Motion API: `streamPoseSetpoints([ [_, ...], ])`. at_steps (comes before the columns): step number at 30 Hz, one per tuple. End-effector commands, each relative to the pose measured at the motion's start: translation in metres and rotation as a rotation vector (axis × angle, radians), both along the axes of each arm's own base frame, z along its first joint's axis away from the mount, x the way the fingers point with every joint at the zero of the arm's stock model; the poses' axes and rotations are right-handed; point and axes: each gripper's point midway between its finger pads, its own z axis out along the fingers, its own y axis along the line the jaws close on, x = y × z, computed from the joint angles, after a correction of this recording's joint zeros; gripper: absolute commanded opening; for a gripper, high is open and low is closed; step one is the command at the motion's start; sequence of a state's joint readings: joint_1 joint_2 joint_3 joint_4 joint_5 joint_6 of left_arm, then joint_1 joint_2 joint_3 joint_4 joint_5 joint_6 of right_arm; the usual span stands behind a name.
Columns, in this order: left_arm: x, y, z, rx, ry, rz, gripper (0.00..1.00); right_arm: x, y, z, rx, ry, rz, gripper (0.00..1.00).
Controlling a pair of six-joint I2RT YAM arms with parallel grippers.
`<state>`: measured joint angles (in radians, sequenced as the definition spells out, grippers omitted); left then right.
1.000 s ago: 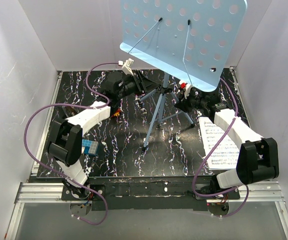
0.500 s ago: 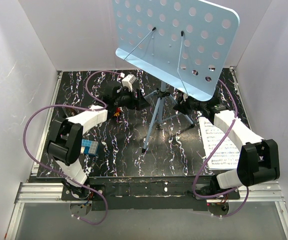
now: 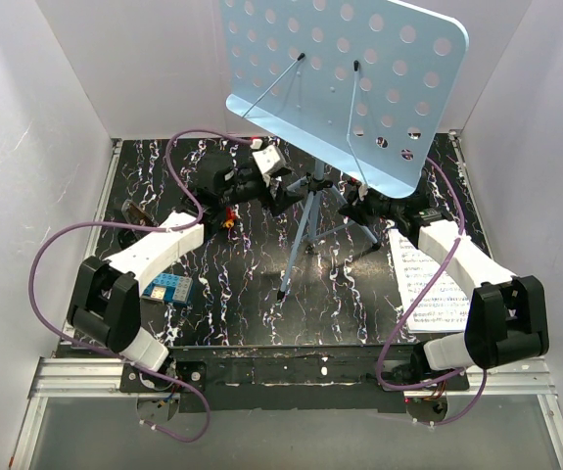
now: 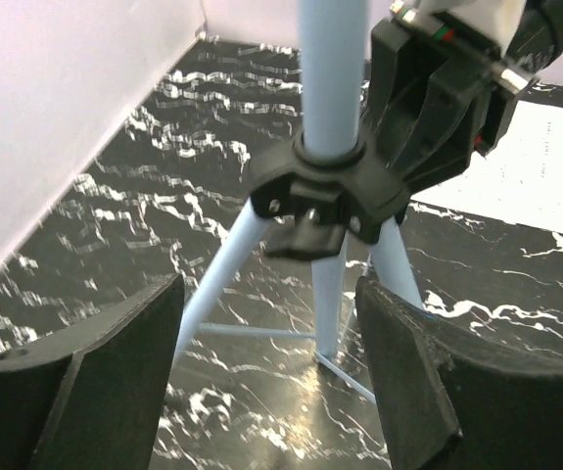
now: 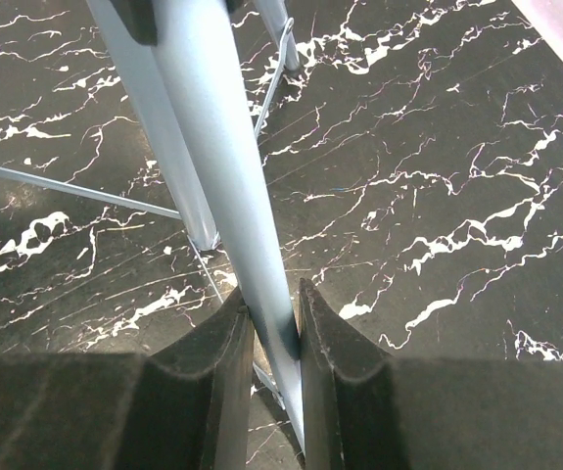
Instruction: Pack up the instrument practice props
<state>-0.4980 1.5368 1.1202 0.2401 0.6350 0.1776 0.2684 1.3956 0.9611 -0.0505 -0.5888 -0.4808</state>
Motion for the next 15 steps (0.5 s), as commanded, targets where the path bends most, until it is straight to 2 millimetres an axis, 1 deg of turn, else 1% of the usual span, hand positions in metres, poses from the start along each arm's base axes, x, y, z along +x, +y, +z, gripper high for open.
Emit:
streamPoseSetpoints([
  [1,0.009,-0.015,0.029,-0.001,-0.163,-0.043,0.68,-0.036,-0.012,-0.052,-0.022,0.277,-0.069,0.01],
  [3,0.014,-0.018,0.033,-0.013,-0.155,-0.018,0.66,-0.038,-0.012,-0.052,-0.018,0.276,-0.070,0.01],
  [5,0.019,-0.019,0.035,-0.027,-0.136,0.011,0.61,-0.040,-0.012,-0.053,-0.018,0.277,-0.072,0.01],
  [6,0.020,-0.019,0.039,-0.038,-0.129,0.016,0.58,-0.040,-0.012,-0.052,-0.017,0.274,-0.072,0.01],
  [8,0.019,-0.021,0.039,-0.039,-0.109,0.004,0.49,-0.040,-0.013,-0.052,-0.017,0.273,-0.075,0.01],
  [9,0.018,-0.022,0.041,-0.043,-0.102,-0.001,0.45,-0.040,-0.013,-0.053,-0.017,0.273,-0.075,0.01],
  [11,0.015,-0.023,0.039,-0.046,-0.064,-0.010,0.34,-0.040,-0.013,-0.053,-0.017,0.273,-0.075,0.01],
  [12,0.012,-0.024,0.036,-0.048,-0.029,-0.024,0.30,-0.040,-0.012,-0.052,-0.017,0.272,-0.074,0.01],
  [14,0.003,-0.026,0.030,-0.061,0.047,-0.072,0.27,-0.040,-0.013,-0.051,-0.016,0.269,-0.075,0.01],
  [15,-0.003,-0.026,0.027,-0.070,0.085,-0.095,0.24,-0.041,-0.013,-0.053,-0.017,0.273,-0.075,0.01],
])
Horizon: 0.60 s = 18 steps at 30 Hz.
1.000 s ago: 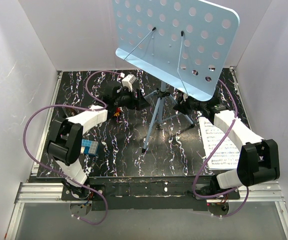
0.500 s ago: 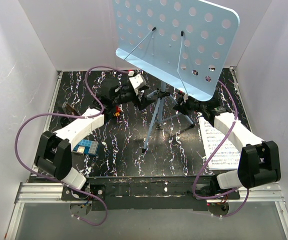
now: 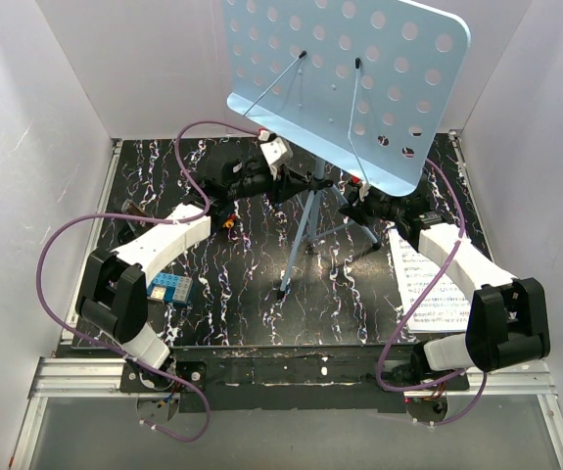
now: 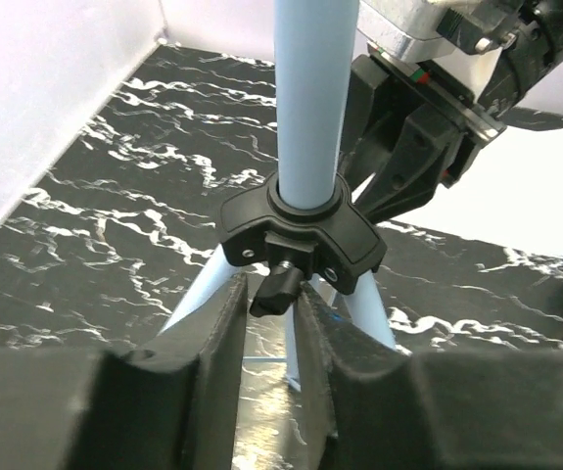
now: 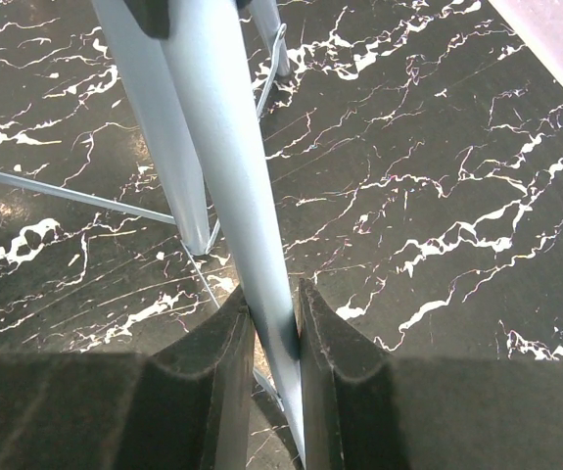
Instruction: Pack up the instrument practice props
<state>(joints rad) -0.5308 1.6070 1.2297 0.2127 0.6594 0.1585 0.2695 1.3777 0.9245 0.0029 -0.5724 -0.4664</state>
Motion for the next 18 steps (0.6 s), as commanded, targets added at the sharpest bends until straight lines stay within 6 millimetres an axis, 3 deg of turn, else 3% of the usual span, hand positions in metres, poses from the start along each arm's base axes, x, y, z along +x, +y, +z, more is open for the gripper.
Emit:
streamPoseSetpoints([
  [1,-0.012,-0.002,0.013,-0.055,0.103,-0.064,0.18,-0.041,-0.011,-0.051,-0.021,0.294,-0.056,0.01],
  [3,-0.022,-0.002,0.010,-0.064,0.144,-0.093,0.00,-0.041,-0.012,-0.052,-0.021,0.294,-0.056,0.01],
  [9,-0.037,0.003,0.004,-0.136,0.448,-0.051,0.00,-0.043,-0.012,-0.053,-0.025,0.301,-0.057,0.01],
  [12,-0.031,0.006,0.004,-0.186,0.581,0.018,0.00,-0.044,-0.013,-0.055,-0.030,0.311,-0.059,0.01],
  [15,-0.028,0.002,0.019,-0.252,0.668,0.035,0.00,-0.047,-0.014,-0.059,-0.040,0.326,-0.060,0.01],
  [18,-0.010,0.004,0.020,-0.315,0.773,0.163,0.00,-0.049,-0.015,-0.064,-0.049,0.338,-0.058,0.01],
])
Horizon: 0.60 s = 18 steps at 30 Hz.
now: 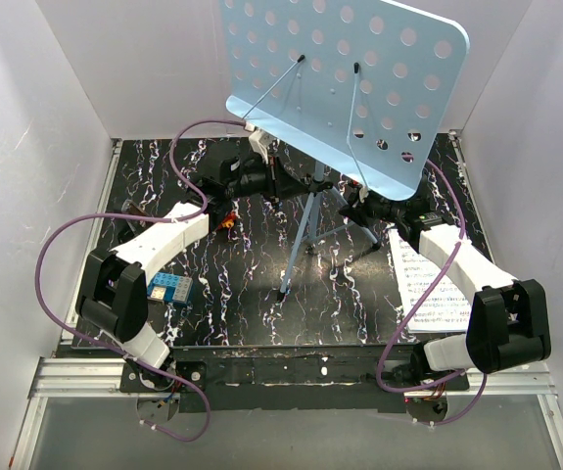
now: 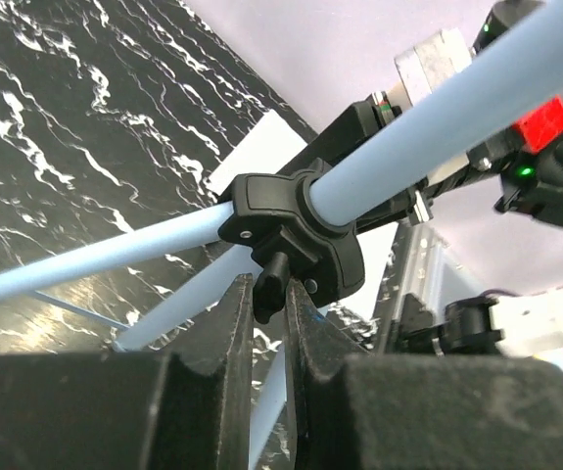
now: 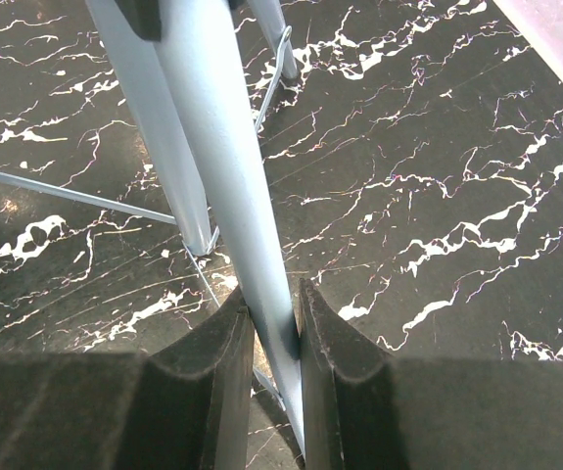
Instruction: Pack up the instrument practice props
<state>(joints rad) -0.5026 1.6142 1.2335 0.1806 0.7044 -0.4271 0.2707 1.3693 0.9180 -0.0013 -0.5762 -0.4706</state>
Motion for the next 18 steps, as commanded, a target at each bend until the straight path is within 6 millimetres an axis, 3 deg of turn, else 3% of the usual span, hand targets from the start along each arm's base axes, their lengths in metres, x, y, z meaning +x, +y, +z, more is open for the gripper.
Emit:
streamPoseSetpoints([
  [1,0.019,0.008,0.023,-0.098,0.250,0.189,0.00,-0.047,-0.016,-0.065,-0.052,0.343,-0.063,0.01],
  [2,0.027,0.010,0.022,-0.111,0.286,0.231,0.00,-0.049,-0.016,-0.068,-0.055,0.353,-0.064,0.01],
  [6,0.053,0.019,0.023,-0.189,0.482,0.406,0.20,-0.052,-0.017,-0.072,-0.062,0.367,-0.054,0.01],
  [8,0.064,0.033,0.011,-0.222,0.665,0.563,0.32,-0.051,-0.017,-0.071,-0.062,0.358,-0.056,0.01],
  [13,0.065,0.043,-0.014,-0.284,1.029,0.774,0.57,-0.048,-0.017,-0.068,-0.059,0.346,-0.058,0.01],
  [18,0.067,0.043,-0.018,-0.269,0.982,0.799,0.72,-0.045,-0.016,-0.065,-0.053,0.332,-0.060,0.01],
])
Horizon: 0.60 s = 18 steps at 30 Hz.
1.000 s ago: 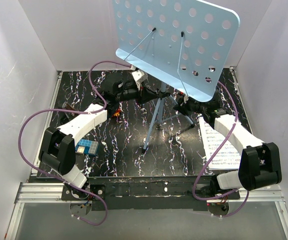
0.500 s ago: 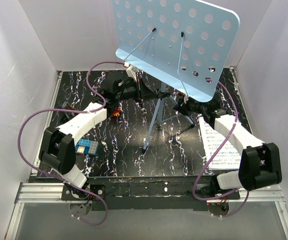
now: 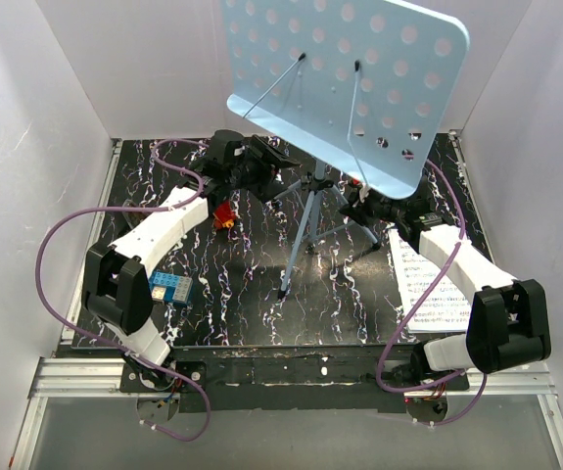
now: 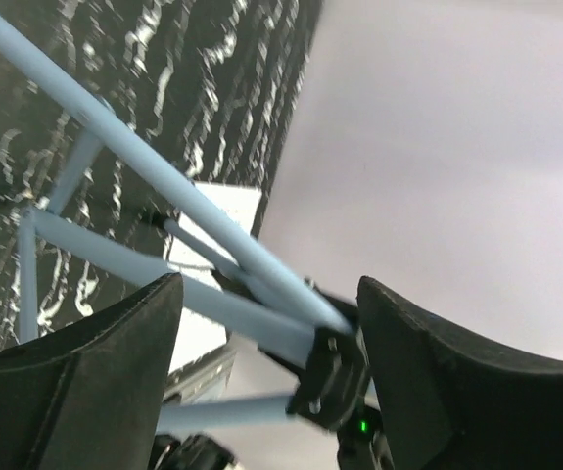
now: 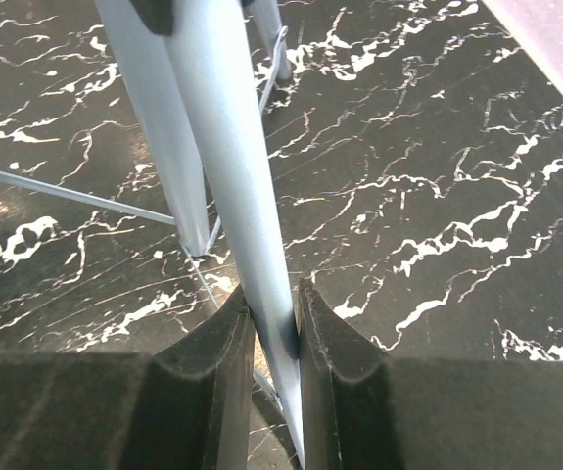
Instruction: Pack up the instrument practice props
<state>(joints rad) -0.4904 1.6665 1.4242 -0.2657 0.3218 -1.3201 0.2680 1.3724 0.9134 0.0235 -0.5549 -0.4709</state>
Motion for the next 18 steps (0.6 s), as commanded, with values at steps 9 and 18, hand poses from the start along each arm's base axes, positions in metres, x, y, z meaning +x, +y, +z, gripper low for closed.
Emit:
streamPoseSetpoints([
  [9,0.035,0.038,-0.007,0.321,-0.356,0.019,0.98,-0.051,-0.015,-0.067,-0.041,0.359,-0.042,0.01],
  [18,0.012,0.065,-0.009,0.543,-0.708,-0.242,0.98,-0.051,-0.016,-0.065,-0.034,0.350,-0.042,0.01],
])
